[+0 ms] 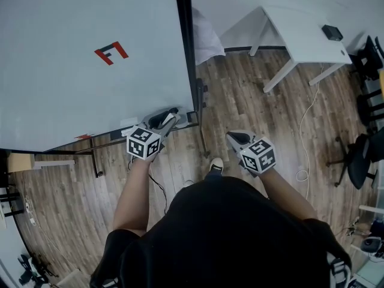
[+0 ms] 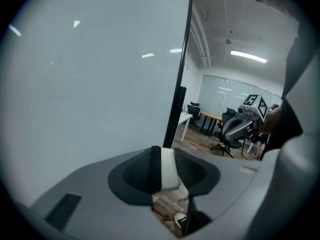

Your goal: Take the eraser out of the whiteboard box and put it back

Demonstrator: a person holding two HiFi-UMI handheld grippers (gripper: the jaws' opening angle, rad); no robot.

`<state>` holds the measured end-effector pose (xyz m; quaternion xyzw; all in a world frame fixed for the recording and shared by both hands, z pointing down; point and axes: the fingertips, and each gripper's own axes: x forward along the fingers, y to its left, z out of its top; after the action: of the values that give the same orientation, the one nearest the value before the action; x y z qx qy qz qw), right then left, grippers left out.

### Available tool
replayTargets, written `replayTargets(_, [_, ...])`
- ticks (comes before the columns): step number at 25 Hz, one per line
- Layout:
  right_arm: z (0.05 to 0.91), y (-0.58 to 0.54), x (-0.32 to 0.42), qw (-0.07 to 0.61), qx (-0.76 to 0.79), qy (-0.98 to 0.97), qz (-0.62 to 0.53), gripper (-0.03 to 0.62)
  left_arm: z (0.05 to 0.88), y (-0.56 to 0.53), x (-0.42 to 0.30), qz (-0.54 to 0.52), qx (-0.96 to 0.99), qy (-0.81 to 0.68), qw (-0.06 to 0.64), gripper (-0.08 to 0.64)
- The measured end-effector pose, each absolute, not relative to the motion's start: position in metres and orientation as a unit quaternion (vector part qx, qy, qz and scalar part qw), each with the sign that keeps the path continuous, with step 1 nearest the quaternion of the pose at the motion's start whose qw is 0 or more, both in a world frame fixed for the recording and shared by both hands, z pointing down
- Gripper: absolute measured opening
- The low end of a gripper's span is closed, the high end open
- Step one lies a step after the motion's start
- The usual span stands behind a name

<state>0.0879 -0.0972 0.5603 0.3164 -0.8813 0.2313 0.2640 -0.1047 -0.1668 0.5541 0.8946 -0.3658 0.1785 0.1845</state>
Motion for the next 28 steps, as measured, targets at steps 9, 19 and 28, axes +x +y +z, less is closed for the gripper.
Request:
replayTargets(9, [0.568, -0.112, 0.093, 0.267, 0.316, -0.879, 0.239, -0.006, 0.556, -0.184, -0.097, 0.169, 0.896, -0.363, 0.191, 0.149])
replayTargets(19, [0.573, -0.121, 0.092, 0.268, 0.314, -0.878, 0.244, -0.006, 0.566, -0.191, -0.089, 0.170, 0.897, -0.355, 0.200, 0.149])
replayTargets(28, [0.581, -0.121, 0.098, 0.274, 0.318, -0.872, 0.253, -0.006, 0.595, -0.187, -0.082, 0.191, 0.894, -0.343, 0.214, 0.149])
